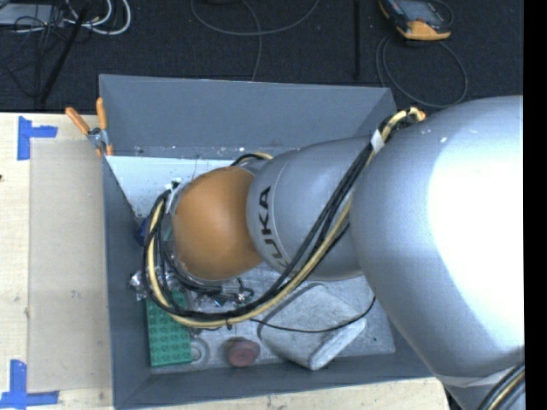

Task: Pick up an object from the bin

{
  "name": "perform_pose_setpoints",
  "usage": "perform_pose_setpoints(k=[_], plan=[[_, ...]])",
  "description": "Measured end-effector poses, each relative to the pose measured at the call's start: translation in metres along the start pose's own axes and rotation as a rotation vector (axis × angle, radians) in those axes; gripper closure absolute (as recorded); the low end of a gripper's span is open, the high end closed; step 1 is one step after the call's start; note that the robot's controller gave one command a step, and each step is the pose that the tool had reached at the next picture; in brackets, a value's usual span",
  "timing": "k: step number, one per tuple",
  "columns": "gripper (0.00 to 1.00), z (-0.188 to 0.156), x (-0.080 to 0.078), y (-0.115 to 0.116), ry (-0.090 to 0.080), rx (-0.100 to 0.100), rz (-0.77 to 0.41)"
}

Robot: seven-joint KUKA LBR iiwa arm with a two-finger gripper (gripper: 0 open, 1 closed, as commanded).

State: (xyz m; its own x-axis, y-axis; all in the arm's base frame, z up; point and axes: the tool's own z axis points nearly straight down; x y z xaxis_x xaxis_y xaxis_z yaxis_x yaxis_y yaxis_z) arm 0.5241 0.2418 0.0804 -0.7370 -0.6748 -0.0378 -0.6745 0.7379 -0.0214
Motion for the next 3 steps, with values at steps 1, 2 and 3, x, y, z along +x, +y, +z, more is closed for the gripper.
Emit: perform_pose_setpoints(k=[1,2,3], plan=[[0.00,0.000,-0.016,-0.010,0.037,-0.019,-0.117],[0.00,0.004,-0.004,-0.004,0.020,-0.011,-0.384],[0.00,0.006,-0.013,-0.013,0.026,-0.023,-0.479]])
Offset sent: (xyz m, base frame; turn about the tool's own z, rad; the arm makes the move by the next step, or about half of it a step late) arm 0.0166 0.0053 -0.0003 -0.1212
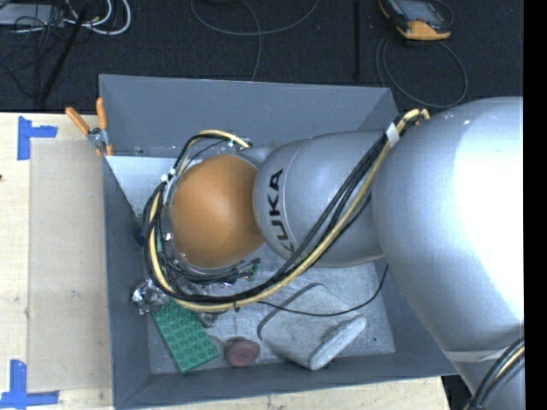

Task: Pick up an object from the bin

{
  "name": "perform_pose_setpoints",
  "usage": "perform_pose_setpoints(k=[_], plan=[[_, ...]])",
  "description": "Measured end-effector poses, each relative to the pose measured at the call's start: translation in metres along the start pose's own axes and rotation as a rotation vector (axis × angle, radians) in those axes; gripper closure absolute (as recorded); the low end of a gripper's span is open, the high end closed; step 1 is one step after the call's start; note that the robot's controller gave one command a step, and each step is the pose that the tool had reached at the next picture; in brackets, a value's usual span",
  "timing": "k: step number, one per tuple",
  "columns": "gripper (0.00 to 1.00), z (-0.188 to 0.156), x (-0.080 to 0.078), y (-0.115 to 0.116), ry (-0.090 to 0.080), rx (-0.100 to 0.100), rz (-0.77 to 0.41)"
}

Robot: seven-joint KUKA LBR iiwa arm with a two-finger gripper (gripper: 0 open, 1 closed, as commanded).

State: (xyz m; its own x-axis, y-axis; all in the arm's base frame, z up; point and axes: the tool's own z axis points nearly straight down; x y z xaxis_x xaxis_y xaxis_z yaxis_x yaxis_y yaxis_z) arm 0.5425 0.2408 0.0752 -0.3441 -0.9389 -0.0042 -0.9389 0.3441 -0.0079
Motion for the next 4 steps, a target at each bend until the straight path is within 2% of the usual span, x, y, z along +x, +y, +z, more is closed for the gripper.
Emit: perform_pose_setpoints(k=[1,2,3,4], plan=[[1.00,-0.002,-0.001,0.000,-0.004,0.001,0.003],[1.00,-0.139,0.004,-0.021,-0.002,-0.001,-0.105],[1.00,-0.062,0.022,0.008,0.008,-0.012,0.120],[1.00,-0.142,0.021,-0.011,-0.002,-0.002,0.095]])
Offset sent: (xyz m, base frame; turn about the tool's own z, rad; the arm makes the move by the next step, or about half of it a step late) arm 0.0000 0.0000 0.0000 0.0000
